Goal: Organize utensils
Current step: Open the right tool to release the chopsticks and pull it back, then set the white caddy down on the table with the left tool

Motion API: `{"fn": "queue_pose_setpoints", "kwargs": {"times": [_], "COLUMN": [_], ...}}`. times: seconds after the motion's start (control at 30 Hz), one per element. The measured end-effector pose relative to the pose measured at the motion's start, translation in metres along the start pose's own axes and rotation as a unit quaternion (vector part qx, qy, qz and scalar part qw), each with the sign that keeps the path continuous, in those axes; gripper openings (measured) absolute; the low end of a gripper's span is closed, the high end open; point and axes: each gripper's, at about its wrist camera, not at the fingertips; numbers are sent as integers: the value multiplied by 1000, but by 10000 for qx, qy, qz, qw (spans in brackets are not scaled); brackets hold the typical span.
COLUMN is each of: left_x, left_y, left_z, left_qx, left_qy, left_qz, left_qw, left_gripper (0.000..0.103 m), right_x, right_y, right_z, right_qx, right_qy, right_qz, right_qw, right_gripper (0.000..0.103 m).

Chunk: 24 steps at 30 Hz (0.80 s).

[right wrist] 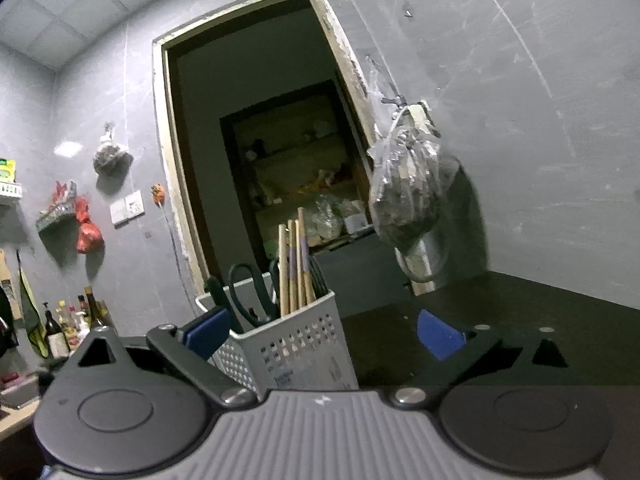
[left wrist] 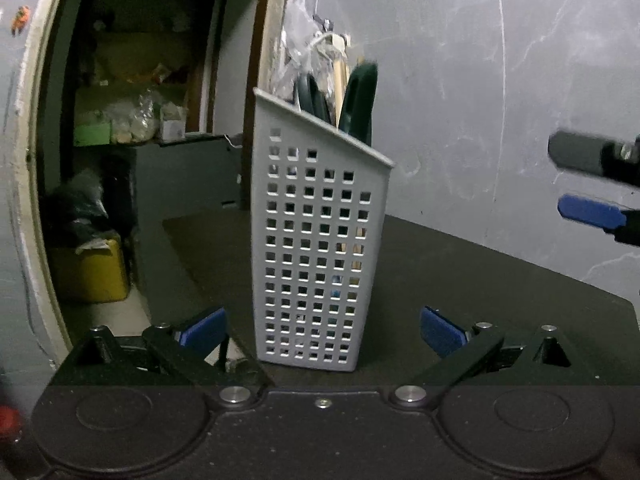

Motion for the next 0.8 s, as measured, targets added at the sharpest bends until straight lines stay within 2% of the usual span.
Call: {"fn": "queue_pose_setpoints", "kwargs": {"times": [0.3,0.6,0.8], "left_x": [-1,-14,-25], "left_y": [-23,-40,-47], "left_z": [65,133,164], "left_qx": [473,798,868], "left_qy": [-184,-220,-252], "left_qz": [5,77,108], "left_qw": [9987,9965,9958], "left_gripper": [102,102,102], "right_x": [-4,-20,-29], "right_y": [14,31,52], "right_z": [47,85,116], "right_qx": [-381,-658,-823], "right_qy": [224,881,810], "right_qz": [163,369,607], "right_qw": [9989,9932,9914], "right_gripper": [103,103,103]}}
Point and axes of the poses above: each gripper's, at about its wrist camera, not at the fingertips, and z roughly against the way its jaws point, y to its left, x to its top, and after that the axes turned 1 degree about z, right-handed
